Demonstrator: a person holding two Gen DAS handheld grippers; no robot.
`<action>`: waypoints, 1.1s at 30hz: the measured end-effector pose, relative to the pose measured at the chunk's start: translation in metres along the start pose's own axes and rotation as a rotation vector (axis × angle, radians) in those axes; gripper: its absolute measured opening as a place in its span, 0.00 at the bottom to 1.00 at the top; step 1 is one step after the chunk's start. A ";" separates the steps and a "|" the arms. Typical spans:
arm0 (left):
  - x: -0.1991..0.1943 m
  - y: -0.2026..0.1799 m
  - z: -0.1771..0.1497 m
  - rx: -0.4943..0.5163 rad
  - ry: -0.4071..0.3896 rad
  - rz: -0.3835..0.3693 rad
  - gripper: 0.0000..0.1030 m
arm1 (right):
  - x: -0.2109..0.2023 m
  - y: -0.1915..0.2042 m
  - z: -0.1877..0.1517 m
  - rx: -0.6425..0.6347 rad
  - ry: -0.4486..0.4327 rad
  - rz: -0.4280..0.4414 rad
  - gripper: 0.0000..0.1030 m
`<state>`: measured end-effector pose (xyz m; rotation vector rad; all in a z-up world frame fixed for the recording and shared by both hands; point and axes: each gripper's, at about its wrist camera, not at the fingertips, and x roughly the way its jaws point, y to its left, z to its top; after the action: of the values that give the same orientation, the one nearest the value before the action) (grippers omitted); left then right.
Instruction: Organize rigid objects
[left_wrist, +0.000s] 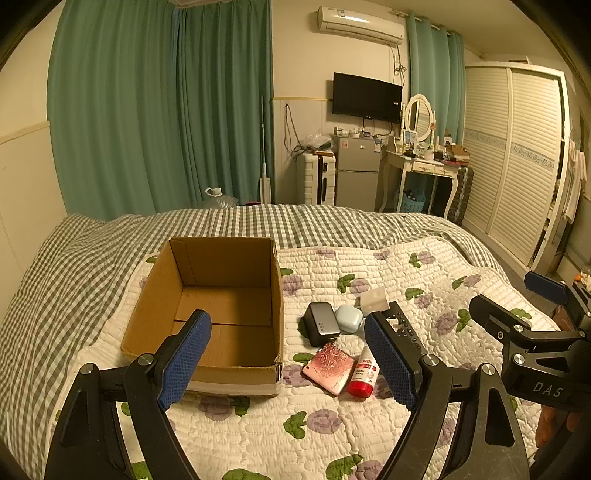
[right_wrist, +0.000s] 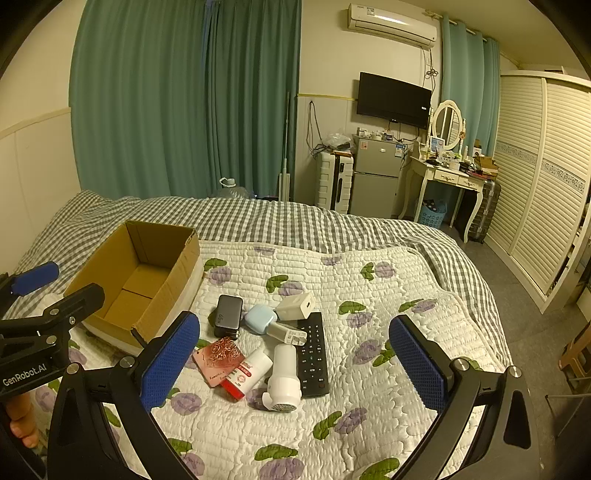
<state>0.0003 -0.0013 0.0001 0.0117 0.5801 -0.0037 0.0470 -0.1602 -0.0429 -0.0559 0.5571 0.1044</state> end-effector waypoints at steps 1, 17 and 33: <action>0.000 0.000 0.000 0.000 0.000 0.000 0.85 | 0.000 0.000 0.000 0.000 -0.001 0.000 1.00; 0.000 0.000 0.000 0.001 0.001 0.000 0.85 | 0.000 0.001 -0.001 -0.003 0.000 0.000 1.00; 0.000 0.000 0.000 0.002 0.001 -0.001 0.85 | -0.004 0.003 0.000 -0.007 -0.001 0.000 1.00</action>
<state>0.0006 -0.0014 0.0002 0.0130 0.5811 -0.0056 0.0440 -0.1578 -0.0408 -0.0630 0.5553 0.1068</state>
